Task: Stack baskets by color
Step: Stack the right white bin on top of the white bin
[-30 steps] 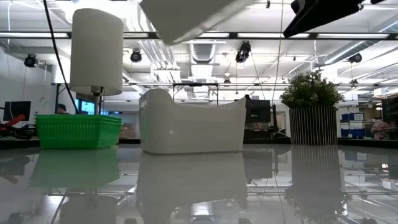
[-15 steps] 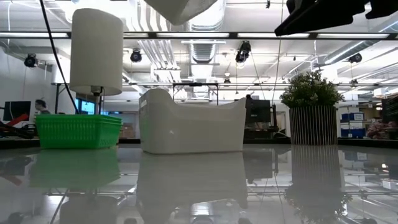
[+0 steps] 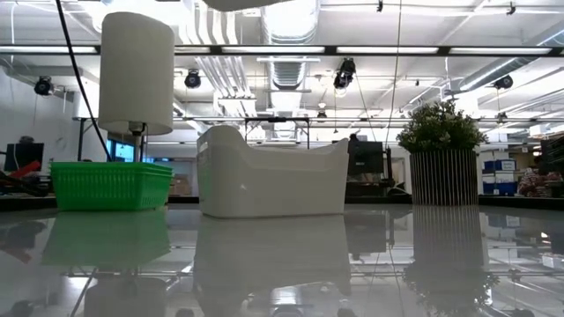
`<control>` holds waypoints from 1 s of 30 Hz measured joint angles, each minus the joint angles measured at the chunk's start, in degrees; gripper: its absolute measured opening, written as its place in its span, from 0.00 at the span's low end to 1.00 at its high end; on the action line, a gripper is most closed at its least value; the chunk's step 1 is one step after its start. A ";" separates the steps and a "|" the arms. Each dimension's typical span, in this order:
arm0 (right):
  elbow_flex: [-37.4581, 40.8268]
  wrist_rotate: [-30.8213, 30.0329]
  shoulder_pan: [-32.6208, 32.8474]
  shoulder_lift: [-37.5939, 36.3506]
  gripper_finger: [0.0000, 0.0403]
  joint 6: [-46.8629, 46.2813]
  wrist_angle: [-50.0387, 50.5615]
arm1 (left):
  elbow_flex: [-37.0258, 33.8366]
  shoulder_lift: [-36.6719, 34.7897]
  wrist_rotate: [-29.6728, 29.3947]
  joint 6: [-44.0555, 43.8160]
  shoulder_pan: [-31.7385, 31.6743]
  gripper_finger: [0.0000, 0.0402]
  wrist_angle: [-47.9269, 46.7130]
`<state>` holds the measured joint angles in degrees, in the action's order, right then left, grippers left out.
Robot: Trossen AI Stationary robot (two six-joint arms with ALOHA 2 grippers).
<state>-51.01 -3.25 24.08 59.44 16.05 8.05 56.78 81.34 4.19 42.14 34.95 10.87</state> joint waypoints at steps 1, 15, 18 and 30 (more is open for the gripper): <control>-1.18 0.33 -0.09 0.40 0.47 1.13 0.52 | -0.16 0.00 1.15 0.01 -0.01 0.00 0.13; -12.48 24.72 -4.33 15.34 0.52 17.48 -4.18 | -8.51 0.00 16.56 0.14 0.05 0.00 15.02; -16.12 26.32 -5.57 20.81 0.52 18.37 -3.98 | -9.09 0.00 16.87 0.09 0.05 0.00 15.50; -27.86 39.27 -9.33 31.81 0.51 22.75 3.21 | -10.12 0.04 24.95 -2.86 0.92 0.00 15.70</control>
<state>-78.87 36.02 14.74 91.25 38.80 11.27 46.66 81.38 29.14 39.28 35.87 26.57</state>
